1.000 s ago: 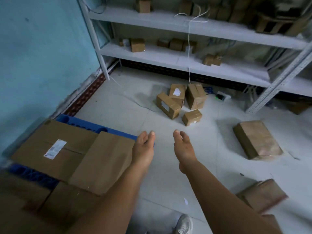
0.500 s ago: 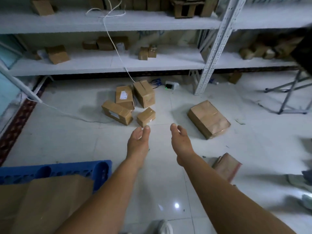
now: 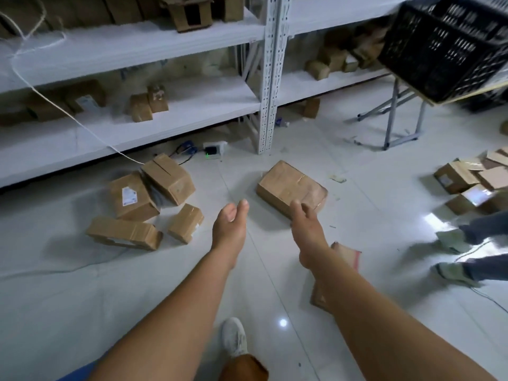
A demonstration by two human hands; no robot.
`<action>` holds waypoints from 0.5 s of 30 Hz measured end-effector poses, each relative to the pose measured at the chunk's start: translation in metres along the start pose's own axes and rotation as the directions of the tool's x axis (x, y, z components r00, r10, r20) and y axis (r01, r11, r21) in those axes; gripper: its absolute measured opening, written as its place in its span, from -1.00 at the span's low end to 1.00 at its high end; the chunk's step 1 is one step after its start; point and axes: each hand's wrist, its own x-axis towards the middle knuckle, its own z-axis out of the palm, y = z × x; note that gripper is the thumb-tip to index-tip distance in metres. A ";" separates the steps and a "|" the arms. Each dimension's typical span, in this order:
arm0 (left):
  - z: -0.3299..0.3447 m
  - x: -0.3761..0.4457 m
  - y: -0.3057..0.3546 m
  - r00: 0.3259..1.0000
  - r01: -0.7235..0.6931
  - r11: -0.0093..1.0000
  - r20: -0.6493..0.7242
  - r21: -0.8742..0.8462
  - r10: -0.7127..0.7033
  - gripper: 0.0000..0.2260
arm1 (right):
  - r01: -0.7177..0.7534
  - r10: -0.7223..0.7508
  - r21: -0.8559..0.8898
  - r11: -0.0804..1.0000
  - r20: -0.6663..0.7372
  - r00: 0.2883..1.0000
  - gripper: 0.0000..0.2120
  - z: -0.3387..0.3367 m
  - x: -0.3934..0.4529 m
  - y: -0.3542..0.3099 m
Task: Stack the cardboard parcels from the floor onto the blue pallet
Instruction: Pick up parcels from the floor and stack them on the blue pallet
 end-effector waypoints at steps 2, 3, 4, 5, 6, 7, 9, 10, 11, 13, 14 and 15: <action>0.007 0.024 0.016 0.999 -0.016 0.999 0.045 0.033 0.014 -0.47 | -0.017 0.019 0.047 0.999 -0.034 0.999 -0.45 0.002 0.019 -0.016; 0.011 0.037 0.024 0.998 -0.029 0.998 0.066 0.048 0.025 -0.46 | -0.021 0.024 0.069 0.997 -0.050 0.998 -0.45 0.002 0.029 -0.023; 0.015 0.050 0.030 0.996 -0.037 0.997 0.084 0.063 0.032 -0.45 | -0.024 0.029 0.085 0.996 -0.068 0.997 -0.45 0.002 0.039 -0.028; 0.020 0.062 0.037 0.994 -0.039 0.996 0.101 0.076 0.032 -0.45 | -0.026 0.035 0.096 0.995 -0.087 0.996 -0.45 0.001 0.049 -0.033; 0.026 0.073 0.042 0.993 -0.038 0.996 0.115 0.083 0.028 -0.46 | -0.031 0.042 0.106 0.994 -0.103 0.994 -0.44 0.000 0.059 -0.037; 0.032 0.083 0.047 0.991 -0.036 0.995 0.130 0.088 0.025 -0.47 | -0.038 0.052 0.114 0.993 -0.119 0.992 -0.44 -0.002 0.069 -0.040; 0.047 0.104 0.054 0.987 -0.019 0.996 0.159 0.084 0.005 -0.46 | -0.051 0.071 0.128 0.990 -0.153 0.986 -0.45 -0.008 0.090 -0.045; 0.055 0.115 0.057 0.985 -0.001 0.998 0.175 0.070 -0.011 -0.46 | -0.058 0.080 0.134 0.989 -0.168 0.982 -0.45 -0.012 0.101 -0.048; 0.064 0.126 0.060 0.982 0.016 0.998 0.188 0.055 -0.026 -0.45 | -0.063 0.088 0.142 0.988 -0.180 0.980 -0.46 -0.016 0.114 -0.050; 0.083 0.149 0.066 0.978 0.031 0.998 0.202 0.059 -0.043 -0.44 | -0.066 0.099 0.167 0.984 -0.196 0.976 -0.46 -0.023 0.142 -0.056; 0.093 0.162 0.069 0.979 0.030 0.997 0.201 0.072 -0.044 -0.45 | -0.069 0.105 0.175 0.982 -0.203 0.974 -0.46 -0.026 0.158 -0.058; 0.103 0.176 0.073 0.979 0.032 0.996 0.196 0.088 -0.049 -0.45 | -0.079 0.116 0.181 0.980 -0.209 0.971 -0.46 -0.029 0.176 -0.061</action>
